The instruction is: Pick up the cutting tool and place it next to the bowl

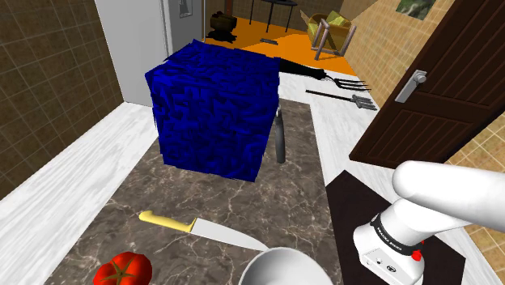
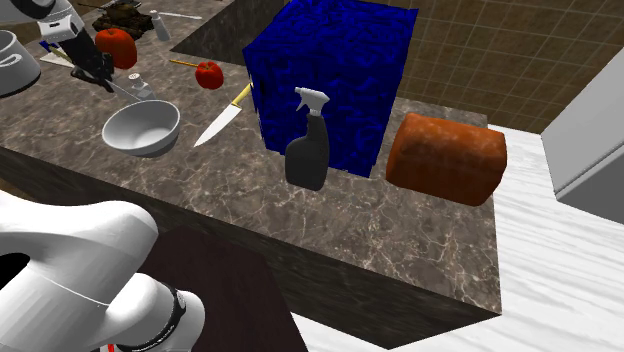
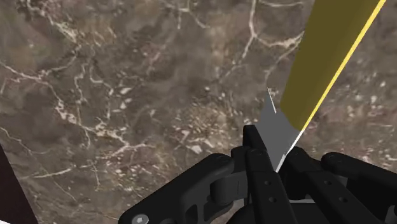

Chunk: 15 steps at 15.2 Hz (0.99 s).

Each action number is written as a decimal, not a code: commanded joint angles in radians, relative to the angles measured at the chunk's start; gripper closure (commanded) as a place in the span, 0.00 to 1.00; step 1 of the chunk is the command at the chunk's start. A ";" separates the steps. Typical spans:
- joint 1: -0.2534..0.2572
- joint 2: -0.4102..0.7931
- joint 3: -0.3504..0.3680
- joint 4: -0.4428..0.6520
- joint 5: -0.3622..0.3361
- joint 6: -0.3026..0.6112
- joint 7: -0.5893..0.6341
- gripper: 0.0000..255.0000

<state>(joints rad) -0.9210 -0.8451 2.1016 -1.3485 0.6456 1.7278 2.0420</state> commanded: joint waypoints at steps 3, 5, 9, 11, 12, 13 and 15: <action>0.002 -0.018 0.012 -0.029 0.014 0.038 -0.009 1.00; 0.002 -0.028 0.018 -0.041 0.022 0.056 -0.012 1.00; 0.002 -0.028 0.018 -0.041 0.022 0.056 -0.012 1.00; 0.002 -0.028 0.018 -0.041 0.022 0.056 -0.012 1.00; 0.002 -0.028 0.018 -0.041 0.022 0.056 -0.012 1.00; 0.002 -0.028 0.018 -0.041 0.022 0.056 -0.012 0.00; 0.002 -0.028 0.018 -0.041 0.022 0.056 -0.012 0.00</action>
<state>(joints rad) -0.9186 -0.8729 2.1199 -1.3894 0.6674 1.7839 2.0298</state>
